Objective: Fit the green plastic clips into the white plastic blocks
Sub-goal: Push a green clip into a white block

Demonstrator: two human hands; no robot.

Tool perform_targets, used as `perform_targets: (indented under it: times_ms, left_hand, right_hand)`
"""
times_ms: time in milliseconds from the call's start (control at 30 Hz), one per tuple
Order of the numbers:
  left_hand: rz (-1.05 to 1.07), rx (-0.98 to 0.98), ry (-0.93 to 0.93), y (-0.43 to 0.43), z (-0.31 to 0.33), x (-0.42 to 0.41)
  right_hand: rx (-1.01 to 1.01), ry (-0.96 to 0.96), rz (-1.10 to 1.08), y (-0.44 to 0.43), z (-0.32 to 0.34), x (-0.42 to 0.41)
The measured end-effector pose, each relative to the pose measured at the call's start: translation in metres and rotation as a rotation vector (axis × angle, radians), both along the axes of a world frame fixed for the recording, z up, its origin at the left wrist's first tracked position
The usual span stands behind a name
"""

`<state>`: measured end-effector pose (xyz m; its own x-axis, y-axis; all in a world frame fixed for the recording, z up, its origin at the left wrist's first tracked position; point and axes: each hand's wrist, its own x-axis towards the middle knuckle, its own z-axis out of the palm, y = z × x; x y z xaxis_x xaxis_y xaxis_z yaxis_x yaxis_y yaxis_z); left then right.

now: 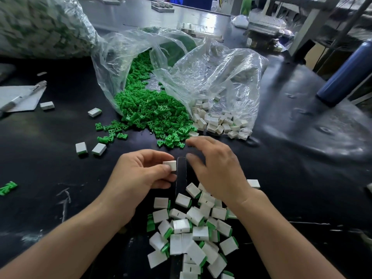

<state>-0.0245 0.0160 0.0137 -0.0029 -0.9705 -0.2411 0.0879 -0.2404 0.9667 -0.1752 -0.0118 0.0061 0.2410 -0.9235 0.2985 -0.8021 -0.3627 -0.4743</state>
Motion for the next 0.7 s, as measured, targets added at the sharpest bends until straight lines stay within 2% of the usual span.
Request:
perform_targets:
  times_ms: [100,167,367,700]
  left_hand:
    - [-0.020,0.007,0.031,0.002,0.000,-0.001]
    - [-0.023,0.006,0.050,0.001,0.000,0.000]
    - [-0.036,0.002,0.064,0.001,0.000,0.001]
    - [-0.001,-0.073,-0.019,0.001,0.000,0.004]
  right_hand:
    - [0.166,0.255,0.015,-0.007,-0.010,-0.003]
    - [0.223,0.345,0.039,-0.009,-0.014,-0.003]
    - [0.020,0.296,-0.029,-0.008,-0.010,-0.006]
    - [0.151,0.195,-0.097,-0.009,-0.005,-0.013]
